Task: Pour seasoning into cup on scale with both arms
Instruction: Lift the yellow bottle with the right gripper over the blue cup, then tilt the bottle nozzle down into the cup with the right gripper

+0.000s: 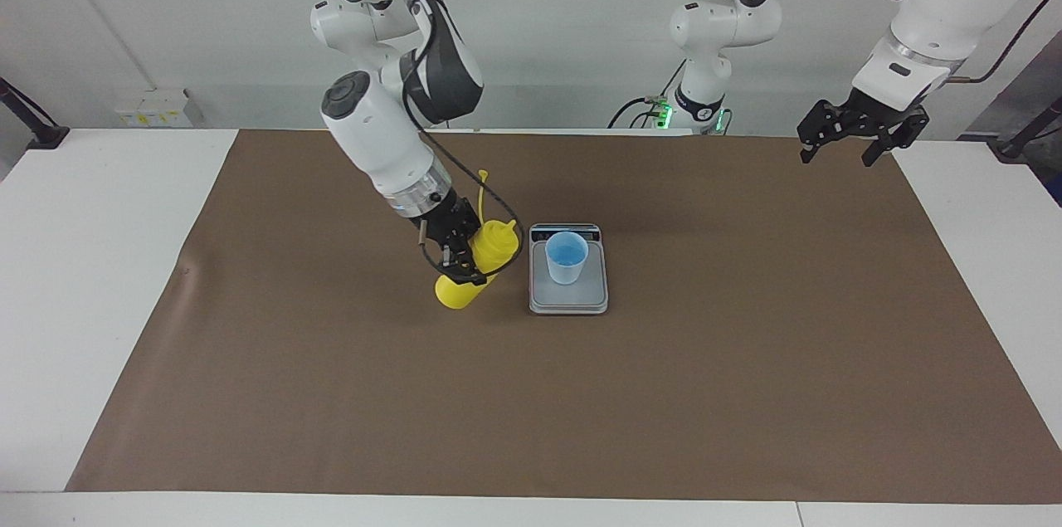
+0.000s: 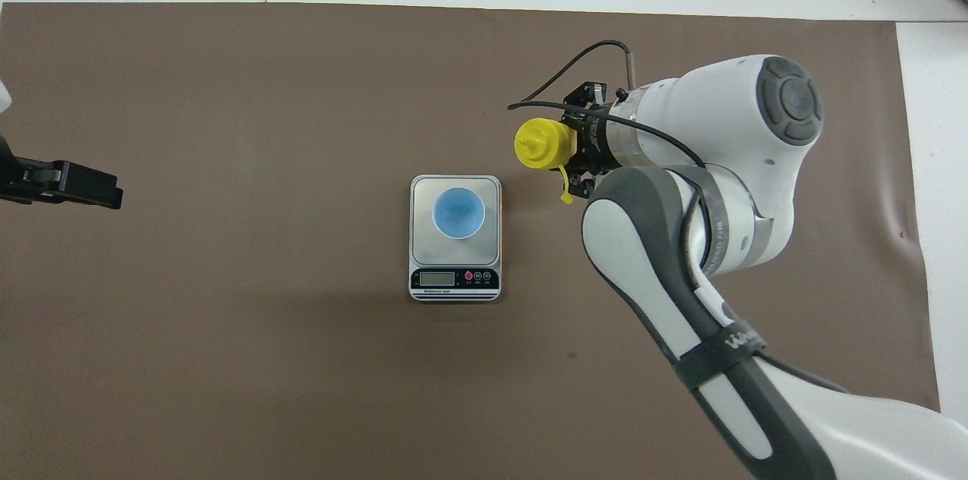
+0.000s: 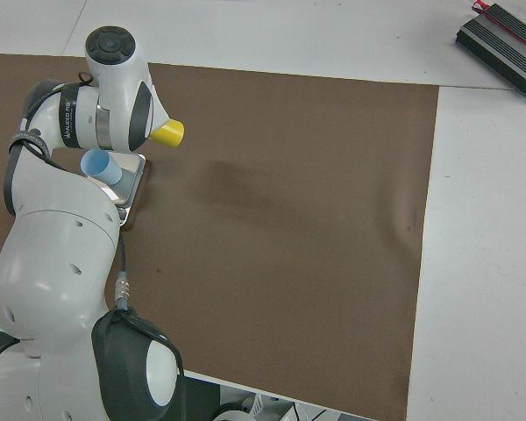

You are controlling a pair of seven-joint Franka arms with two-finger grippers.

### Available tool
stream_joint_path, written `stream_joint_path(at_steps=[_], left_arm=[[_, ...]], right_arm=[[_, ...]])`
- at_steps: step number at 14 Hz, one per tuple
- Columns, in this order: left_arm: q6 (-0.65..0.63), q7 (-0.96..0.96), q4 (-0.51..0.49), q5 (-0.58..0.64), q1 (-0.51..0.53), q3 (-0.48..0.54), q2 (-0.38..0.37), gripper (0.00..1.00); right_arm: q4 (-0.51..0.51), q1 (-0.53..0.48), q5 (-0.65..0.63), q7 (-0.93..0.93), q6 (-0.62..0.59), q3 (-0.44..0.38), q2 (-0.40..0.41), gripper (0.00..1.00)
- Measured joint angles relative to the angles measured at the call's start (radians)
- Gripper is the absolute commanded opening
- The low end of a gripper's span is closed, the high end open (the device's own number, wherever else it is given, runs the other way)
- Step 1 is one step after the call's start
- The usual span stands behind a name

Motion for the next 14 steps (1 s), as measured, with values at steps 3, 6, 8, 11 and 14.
stream_joint_path(at_steps=[3,6,8,11,14], left_arm=[[0.001,0.000,-0.003,0.000,0.000,-0.001,0.000,1.00],[0.003,0.000,-0.007,0.000,0.000,-0.001,0.000,1.00],[0.003,0.000,-0.007,0.000,0.000,-0.002,0.000,1.00],[0.003,0.000,-0.007,0.000,0.000,-0.002,0.000,1.00],[0.003,0.000,-0.008,0.000,0.000,-0.002,0.000,1.00]], right_arm=[[0.030,0.057,-0.183,0.072,0.000,0.000,0.030,0.00],[0.039,0.110,-0.431,0.186,-0.006,0.000,0.047,0.00],[0.040,0.137,-0.536,0.246,-0.026,-0.001,0.063,0.00],[0.075,0.191,-0.753,0.383,-0.099,0.000,0.113,0.00],[0.120,0.233,-0.881,0.457,-0.142,0.000,0.168,0.00]])
